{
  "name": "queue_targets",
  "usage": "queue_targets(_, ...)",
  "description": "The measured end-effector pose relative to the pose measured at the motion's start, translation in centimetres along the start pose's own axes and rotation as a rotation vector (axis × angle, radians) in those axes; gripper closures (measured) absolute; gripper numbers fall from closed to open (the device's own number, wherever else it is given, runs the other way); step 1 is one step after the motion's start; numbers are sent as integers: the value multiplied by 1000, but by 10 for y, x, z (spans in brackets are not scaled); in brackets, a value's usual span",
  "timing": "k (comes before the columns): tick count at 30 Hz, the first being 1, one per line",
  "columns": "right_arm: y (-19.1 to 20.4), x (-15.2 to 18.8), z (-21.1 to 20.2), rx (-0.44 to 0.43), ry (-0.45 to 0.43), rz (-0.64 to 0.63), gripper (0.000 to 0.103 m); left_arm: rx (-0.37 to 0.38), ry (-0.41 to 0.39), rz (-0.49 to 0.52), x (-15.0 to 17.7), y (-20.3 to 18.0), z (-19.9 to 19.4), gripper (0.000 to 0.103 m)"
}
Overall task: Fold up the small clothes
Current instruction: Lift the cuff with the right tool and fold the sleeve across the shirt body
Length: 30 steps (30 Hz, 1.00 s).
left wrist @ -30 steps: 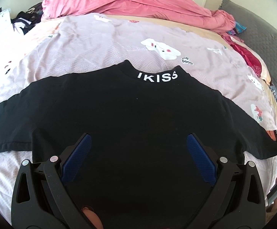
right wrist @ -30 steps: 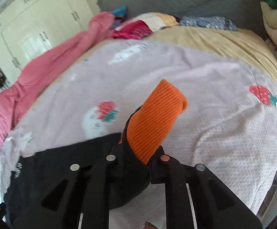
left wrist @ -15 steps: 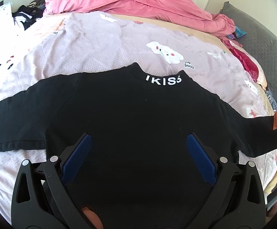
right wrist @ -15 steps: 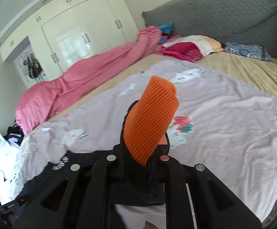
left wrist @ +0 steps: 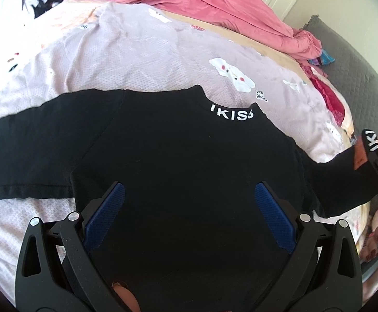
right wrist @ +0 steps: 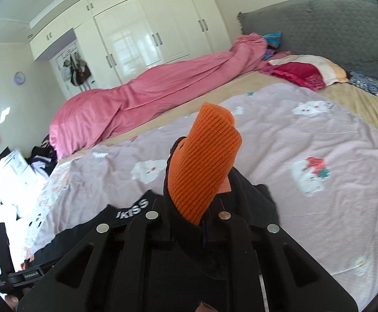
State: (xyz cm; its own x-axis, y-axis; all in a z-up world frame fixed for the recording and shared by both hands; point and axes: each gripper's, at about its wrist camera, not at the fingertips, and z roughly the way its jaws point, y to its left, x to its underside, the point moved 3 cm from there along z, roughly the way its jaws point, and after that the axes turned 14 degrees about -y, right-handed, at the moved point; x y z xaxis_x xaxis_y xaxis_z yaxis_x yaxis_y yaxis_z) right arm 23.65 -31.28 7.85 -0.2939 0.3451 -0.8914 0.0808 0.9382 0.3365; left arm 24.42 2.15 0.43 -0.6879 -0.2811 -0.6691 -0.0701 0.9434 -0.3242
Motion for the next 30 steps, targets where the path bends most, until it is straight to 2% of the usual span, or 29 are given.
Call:
queue_targets(7,59,30,18,-74,40,-42,91,5,2,-37,-4,20,1,9)
queue_targets(14,108,69,39,-147,122,-60,90,3,3,-103,-8,40,3,9)
queue_targets(17,122,81,45,-186,158,-48,84,3,2,-126,-10,47,4,9)
queue_targets(21,133,89,39,-251,164,-42,55,-17,-13,-151,-10,55,5,9)
queue_targets(26,120,84,20,-272,115,-70,52,6,4,-170,-7,56,11,9)
queue_targets(30,92,84,12,-193,113,-101,49,23,14,-152,-3,48,17,9)
